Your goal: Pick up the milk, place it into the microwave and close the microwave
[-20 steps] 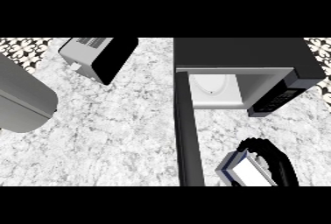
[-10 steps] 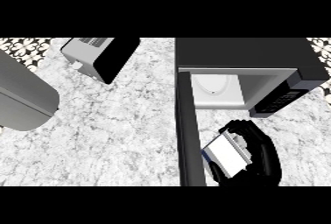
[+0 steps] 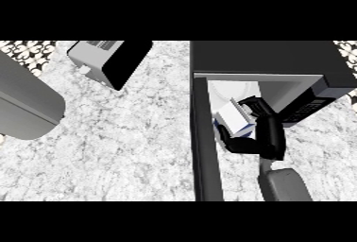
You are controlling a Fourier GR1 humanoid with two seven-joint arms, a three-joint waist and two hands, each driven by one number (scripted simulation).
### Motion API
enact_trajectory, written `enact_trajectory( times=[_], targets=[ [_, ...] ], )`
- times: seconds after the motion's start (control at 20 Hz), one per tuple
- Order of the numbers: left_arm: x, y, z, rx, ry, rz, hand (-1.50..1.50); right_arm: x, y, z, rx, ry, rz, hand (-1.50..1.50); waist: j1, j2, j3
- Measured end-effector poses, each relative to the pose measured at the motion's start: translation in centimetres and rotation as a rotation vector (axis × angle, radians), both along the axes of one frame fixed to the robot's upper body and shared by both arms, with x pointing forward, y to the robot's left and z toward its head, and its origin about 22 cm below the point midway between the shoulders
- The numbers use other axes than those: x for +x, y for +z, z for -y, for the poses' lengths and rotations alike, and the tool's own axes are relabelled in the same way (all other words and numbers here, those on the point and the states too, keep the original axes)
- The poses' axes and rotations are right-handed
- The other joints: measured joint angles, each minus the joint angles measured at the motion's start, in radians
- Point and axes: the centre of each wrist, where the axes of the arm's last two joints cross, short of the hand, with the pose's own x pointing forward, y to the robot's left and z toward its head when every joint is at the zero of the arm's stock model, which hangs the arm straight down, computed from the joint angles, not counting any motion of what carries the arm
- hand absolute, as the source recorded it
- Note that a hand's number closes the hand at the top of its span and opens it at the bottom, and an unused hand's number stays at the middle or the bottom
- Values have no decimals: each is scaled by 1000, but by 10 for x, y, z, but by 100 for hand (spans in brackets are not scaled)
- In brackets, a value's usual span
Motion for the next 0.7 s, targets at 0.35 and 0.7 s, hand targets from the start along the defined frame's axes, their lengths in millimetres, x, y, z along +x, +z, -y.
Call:
enact_trajectory(
  times=[0.35,0.7],
  targets=[
    [2,0,-6,-4,-6,-5,-150,41,-26,13,-13,-37,-43,150,3,1,1],
    [7,-1,-13,-2,-11,-21,-150,76,-38,24,-70,-40,7,150,9,5,1]
  ],
)
